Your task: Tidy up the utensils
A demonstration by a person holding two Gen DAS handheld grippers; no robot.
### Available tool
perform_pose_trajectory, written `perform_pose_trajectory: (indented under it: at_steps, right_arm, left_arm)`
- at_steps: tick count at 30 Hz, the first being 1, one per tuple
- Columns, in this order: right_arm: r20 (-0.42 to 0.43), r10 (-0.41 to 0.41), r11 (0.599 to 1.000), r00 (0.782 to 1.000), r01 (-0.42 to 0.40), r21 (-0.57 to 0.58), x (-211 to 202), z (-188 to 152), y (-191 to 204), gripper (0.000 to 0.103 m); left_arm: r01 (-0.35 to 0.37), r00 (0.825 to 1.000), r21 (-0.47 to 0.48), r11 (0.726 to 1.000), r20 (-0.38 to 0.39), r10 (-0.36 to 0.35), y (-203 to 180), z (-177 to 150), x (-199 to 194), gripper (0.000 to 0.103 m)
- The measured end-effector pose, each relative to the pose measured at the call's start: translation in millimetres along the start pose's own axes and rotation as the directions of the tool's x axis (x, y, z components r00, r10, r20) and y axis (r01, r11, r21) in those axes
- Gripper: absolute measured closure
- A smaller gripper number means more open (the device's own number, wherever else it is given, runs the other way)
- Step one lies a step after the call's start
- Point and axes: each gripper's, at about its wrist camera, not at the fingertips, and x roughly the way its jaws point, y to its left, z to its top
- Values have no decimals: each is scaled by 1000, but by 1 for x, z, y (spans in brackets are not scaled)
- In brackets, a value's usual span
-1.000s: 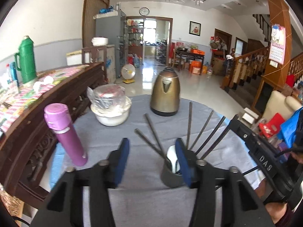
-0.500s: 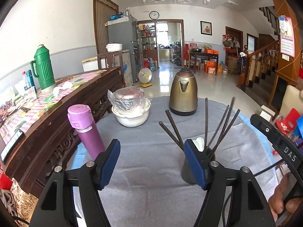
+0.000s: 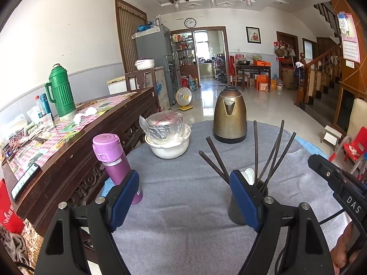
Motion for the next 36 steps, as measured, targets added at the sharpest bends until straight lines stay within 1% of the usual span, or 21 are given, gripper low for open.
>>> perform_pose_trajectory:
  at_steps: [3, 5, 7, 12, 17, 22, 26, 31, 36]
  right_arm:
    - [-17, -15, 1000, 1000, 16, 5, 1, -5, -5, 87]
    - [-33, -27, 1000, 999, 28, 9, 2, -8, -10, 81]
    - [-47, -42, 999, 998, 43, 13, 2, -11, -16, 78]
    - [-89, -79, 997, 993, 80, 10, 2, -19, -31, 78]
    - [-130, -120, 993, 984, 122, 5, -1, -29, -47, 78]
    - [-177, -151, 987, 973, 159, 27, -5, -39, -66, 78]
    - [-195, -152, 986, 969, 163, 42, -11, -43, -75, 78]
    - [-222, -138, 988, 965, 151, 42, -14, -47, -73, 78]
    - [-234, -116, 991, 965, 127, 30, -18, -47, -63, 78]
  left_arm:
    - [-7, 1000, 0, 1000, -4, 7, 0, -1, 1, 19]
    - [-8, 1000, 1, 1000, -10, 8, -1, -2, 3, 19]
    - [-13, 1000, 1, 1000, -16, 13, -1, -2, 4, 18]
    - [-14, 999, -11, 1000, -39, 14, -2, -7, 9, 11]
    - [4, 995, -27, 1000, -97, -6, -6, -20, 17, 8]
    - [5, 984, -52, 999, -176, -14, -9, -40, 27, 8]
    - [0, 974, -76, 997, -227, -17, -10, -52, 31, 8]
    - [-45, 968, -41, 998, -250, 33, -13, -66, 30, 8]
    - [-60, 961, -43, 997, -272, 46, -8, -72, 23, 8]
